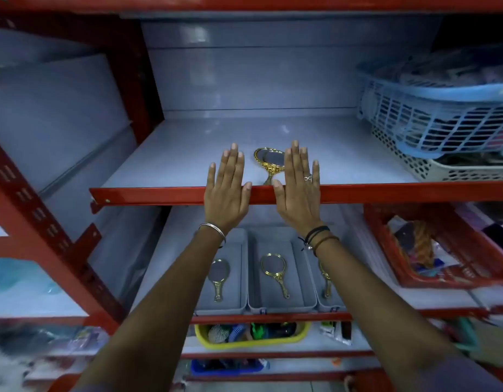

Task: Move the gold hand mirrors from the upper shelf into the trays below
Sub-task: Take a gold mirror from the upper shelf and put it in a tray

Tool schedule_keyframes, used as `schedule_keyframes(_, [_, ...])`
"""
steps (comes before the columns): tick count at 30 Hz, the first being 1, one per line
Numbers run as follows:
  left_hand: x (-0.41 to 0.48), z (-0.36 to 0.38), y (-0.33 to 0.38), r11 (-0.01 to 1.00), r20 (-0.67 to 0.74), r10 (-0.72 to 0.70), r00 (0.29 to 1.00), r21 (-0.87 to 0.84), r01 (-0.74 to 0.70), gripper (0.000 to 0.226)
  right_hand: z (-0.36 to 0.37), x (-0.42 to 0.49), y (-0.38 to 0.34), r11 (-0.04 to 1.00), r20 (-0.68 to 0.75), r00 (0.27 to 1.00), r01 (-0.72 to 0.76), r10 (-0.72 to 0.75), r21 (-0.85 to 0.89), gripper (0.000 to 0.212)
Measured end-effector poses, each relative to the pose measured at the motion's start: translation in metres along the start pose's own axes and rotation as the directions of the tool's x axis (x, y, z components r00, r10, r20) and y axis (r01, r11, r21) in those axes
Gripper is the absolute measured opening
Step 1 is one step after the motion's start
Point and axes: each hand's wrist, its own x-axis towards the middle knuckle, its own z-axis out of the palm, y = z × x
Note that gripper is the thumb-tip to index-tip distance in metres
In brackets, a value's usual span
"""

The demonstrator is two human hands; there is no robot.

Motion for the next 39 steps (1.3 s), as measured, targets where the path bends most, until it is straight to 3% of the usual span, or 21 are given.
schedule_keyframes(6, [0.005,0.025,-0.022,0.978,-0.015,-0.001,1.000,0.208,0.004,0.057,0.027,0.001,0.009,0.985,-0.006,1.000,-0.025,0.024,-0.169,0.061])
schedule_keyframes(9, [0.002,0.033,-0.025,0.968,-0.136,0.056,0.989,0.251,-0.020,0.059,0.034,0.002,0.014,0.974,-0.091,0.996,-0.015,-0.006,-0.227,0.059])
schedule_keyframes(12, [0.001,0.036,-0.026,0.973,-0.170,0.077,0.982,0.229,-0.037,0.061,0.031,0.000,0.009,0.996,-0.126,0.992,-0.018,0.006,-0.091,0.056])
schedule_keyframes(15, [0.000,0.035,-0.025,0.981,-0.170,0.056,0.984,0.194,-0.022,0.061,0.016,0.009,-0.001,0.979,-0.094,0.978,-0.175,0.185,0.102,0.051])
schedule_keyframes(17, [0.001,0.033,-0.024,0.984,-0.184,0.039,0.982,0.180,-0.005,0.061,0.006,0.024,-0.004,0.954,-0.048,0.953,-0.295,0.298,0.059,0.050])
schedule_keyframes(19, [0.003,0.029,-0.023,0.985,-0.159,0.023,0.987,0.170,0.005,0.061,-0.001,0.042,0.000,0.911,0.102,0.906,-0.411,0.412,-0.023,0.051])
schedule_keyframes(23, [0.006,0.018,-0.016,0.986,-0.057,-0.047,0.997,0.154,0.056,0.061,-0.006,0.070,0.016,0.802,0.410,0.698,-0.571,0.587,-0.177,0.034])
schedule_keyframes(25, [0.009,0.011,-0.015,0.980,-0.028,-0.131,0.991,0.145,0.134,0.062,-0.004,0.075,0.019,0.782,0.454,0.650,-0.588,0.609,-0.207,0.027])
schedule_keyframes(28, [0.020,-0.001,-0.025,0.967,0.028,-0.194,0.981,0.174,0.186,0.062,-0.002,0.078,0.019,0.768,0.416,0.655,-0.603,0.631,-0.216,0.024])
schedule_keyframes(32, [0.027,-0.005,-0.032,0.969,0.107,-0.162,0.981,0.204,0.138,0.063,-0.002,0.079,0.024,0.749,0.372,0.668,-0.649,0.644,-0.132,0.027])
schedule_keyframes(36, [0.026,-0.005,-0.032,0.972,0.124,-0.154,0.980,0.196,0.128,0.063,-0.011,0.084,0.030,0.692,0.399,0.664,-0.716,0.633,0.092,0.025])
schedule_keyframes(39, [0.027,-0.007,-0.033,0.978,0.131,-0.131,0.983,0.177,0.107,0.063,-0.022,0.086,0.029,0.585,0.443,0.621,-0.776,0.647,0.234,0.027])
